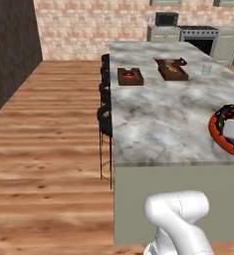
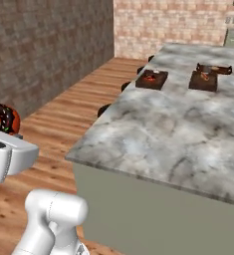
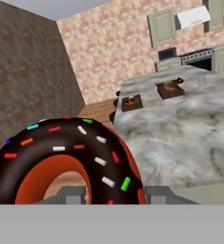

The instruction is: Take the donuts from the fridge and place them on the empty tray on the dining counter.

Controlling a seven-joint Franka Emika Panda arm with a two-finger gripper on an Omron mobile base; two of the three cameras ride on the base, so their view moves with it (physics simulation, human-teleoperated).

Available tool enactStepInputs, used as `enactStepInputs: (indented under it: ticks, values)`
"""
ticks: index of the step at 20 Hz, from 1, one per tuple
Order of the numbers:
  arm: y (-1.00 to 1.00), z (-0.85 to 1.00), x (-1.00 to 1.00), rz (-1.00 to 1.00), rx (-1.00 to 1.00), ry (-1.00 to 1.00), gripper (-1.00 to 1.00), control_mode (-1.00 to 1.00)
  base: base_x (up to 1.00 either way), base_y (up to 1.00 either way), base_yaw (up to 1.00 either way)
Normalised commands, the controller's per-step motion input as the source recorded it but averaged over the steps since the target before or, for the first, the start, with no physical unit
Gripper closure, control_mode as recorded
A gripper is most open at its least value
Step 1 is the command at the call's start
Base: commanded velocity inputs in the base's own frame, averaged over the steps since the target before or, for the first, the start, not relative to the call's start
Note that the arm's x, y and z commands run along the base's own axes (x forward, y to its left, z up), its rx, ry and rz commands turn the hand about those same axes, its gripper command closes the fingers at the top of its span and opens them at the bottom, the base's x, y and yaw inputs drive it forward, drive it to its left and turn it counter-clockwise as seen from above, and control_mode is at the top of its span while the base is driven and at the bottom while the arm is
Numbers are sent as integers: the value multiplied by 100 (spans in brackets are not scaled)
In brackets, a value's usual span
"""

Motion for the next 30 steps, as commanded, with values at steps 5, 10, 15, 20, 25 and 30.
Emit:
enactStepInputs:
  ticks: [5,10,15,20,25,30]
  values:
    - [0,0,0,0,0,0,100,100,23,100,-25]
    - [0,0,0,0,0,0,100,100,57,100,-35]
    - [0,0,0,0,0,0,100,100,95,91,-60]
    - [0,0,0,0,0,0,100,100,76,80,-66]
    - [0,0,0,0,0,0,100,100,67,89,-60]
    - [0,0,0,0,0,0,100,100,25,100,-35]
